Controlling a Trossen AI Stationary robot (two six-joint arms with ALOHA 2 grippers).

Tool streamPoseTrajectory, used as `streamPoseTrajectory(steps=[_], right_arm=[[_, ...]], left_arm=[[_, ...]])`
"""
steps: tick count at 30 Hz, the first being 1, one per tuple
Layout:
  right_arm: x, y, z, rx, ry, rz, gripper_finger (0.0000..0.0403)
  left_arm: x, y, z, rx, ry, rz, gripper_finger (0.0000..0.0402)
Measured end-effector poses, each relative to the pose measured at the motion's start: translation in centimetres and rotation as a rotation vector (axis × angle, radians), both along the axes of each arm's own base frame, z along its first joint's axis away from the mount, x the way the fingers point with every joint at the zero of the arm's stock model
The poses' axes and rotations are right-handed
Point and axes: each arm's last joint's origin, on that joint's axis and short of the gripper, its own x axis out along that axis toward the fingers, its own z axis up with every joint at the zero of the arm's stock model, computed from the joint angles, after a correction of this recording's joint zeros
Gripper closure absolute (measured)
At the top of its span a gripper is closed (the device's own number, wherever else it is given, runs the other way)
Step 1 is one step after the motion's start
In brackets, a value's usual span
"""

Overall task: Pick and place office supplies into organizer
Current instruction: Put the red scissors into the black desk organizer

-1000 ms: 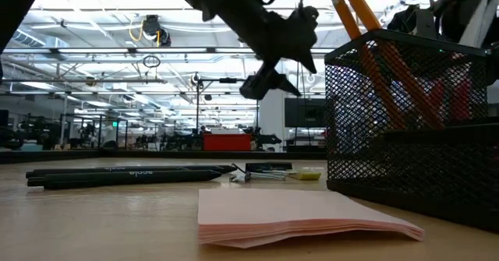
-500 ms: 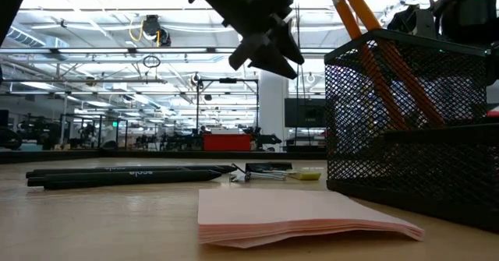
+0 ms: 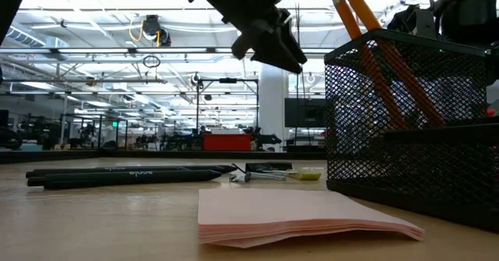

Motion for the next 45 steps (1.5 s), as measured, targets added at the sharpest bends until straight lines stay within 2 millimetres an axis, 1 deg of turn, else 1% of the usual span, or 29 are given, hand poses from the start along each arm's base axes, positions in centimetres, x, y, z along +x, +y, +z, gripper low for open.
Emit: streamPoseTrajectory(steps=[4,8,10,13,15,17,19,22,24,28,29,30,33,38,42,45], right_arm=[[0.0,0.0,0.0,0.000,0.000,0.000,0.0385],[0.0,0.0,0.0,0.000,0.000,0.001,0.0385],[0.0,0.0,0.0,0.000,0.000,0.001,0.0385],[0.0,0.0,0.0,0.000,0.000,0.000,0.0385],[0.0,0.0,0.0,0.000,0.000,0.000,0.0385],[0.0,0.0,0.0,0.000,0.000,0.001,0.0385],[0.0,0.0,0.0,0.000,0.000,0.000,0.0385],[0.0,0.0,0.0,0.000,0.000,0.000,0.0385],[0.0,0.0,0.0,0.000,0.000,0.001,0.0385],[0.0,0.0,0.0,0.000,0.000,0.000,0.0385],[0.0,0.0,0.0,0.000,0.000,0.000,0.0385],[0.0,0.0,0.0,0.000,0.000,0.000,0.0385],[0.0,0.0,0.0,0.000,0.000,0.001,0.0385],[0.0,0.0,-0.1,0.001,0.005,0.001,0.0385],[0.0,0.0,-0.1,0.002,0.007,0.000,0.0385],[0.0,0.0,-0.1,0.002,0.007,0.000,0.0385]], left_arm=[[0.0,-0.1,0.0,-0.236,-0.011,-0.004,0.0149],[0.2,1.1,0.5,-0.361,-0.063,-0.070,0.0148],[0.5,1.9,1.3,-0.439,-0.145,-0.148,0.0149],[0.9,2.8,2.1,-0.508,-0.334,-0.263,0.0149],[0.7,2.9,1.7,-0.506,-0.492,-0.303,0.0149],[0.0,3.1,0.7,-0.483,-0.619,-0.329,0.0149],[-1.1,3.5,-0.6,-0.492,-0.701,-0.323,0.0148],[-3.0,4.4,-2.8,-0.596,-0.754,-0.253,0.0149],[-4.5,4.7,-4.3,-0.649,-0.789,-0.210,0.0149],[-7.2,4.5,-7.6,-0.670,-0.778,-0.096,0.0149],[-8.1,4.5,-8.0,-0.668,-0.775,-0.074,0.0149],[-8.8,4.5,-8.1,-0.672,-0.771,-0.057,0.0149],[-11.6,4.4,-7.2,-0.671,-0.771,-0.035,0.0149],[-15.7,4.0,-4.9,-0.553,-0.819,-0.098,0.0149],[-17.7,3.9,-4.3,-0.564,-0.842,-0.085,0.0149],[-18.9,3.8,-3.6,-0.559,-0.879,-0.131,0.0149]])
